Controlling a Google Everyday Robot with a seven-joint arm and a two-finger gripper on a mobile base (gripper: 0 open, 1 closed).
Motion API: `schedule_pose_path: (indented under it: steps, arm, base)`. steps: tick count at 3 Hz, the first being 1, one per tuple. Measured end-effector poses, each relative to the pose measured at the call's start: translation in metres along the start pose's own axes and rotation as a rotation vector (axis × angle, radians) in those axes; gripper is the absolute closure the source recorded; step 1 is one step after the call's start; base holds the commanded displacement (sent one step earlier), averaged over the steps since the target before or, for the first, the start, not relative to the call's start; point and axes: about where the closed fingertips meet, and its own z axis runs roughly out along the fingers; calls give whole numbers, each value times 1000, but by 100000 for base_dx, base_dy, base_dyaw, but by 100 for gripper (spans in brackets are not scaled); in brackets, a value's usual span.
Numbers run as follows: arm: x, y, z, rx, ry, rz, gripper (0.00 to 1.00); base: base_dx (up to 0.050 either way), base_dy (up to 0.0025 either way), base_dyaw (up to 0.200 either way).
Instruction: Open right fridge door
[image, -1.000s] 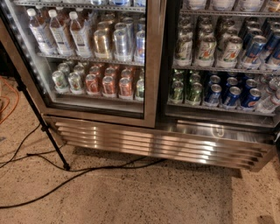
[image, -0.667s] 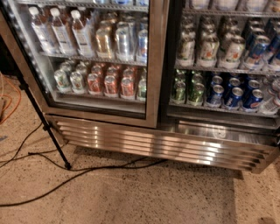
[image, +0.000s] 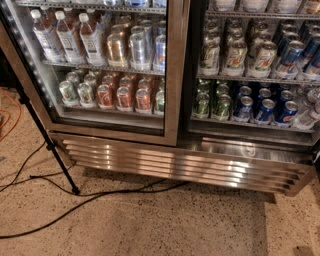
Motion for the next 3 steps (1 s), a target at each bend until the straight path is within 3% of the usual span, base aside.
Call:
schedule_pose_path:
  steps: [2, 3]
  arm:
    - [12, -7, 26, 94, 16, -46, 100]
    - [-2, -16, 36, 125, -40, -80, 100]
  base:
    - [0, 0, 0]
    - [0, 0, 0]
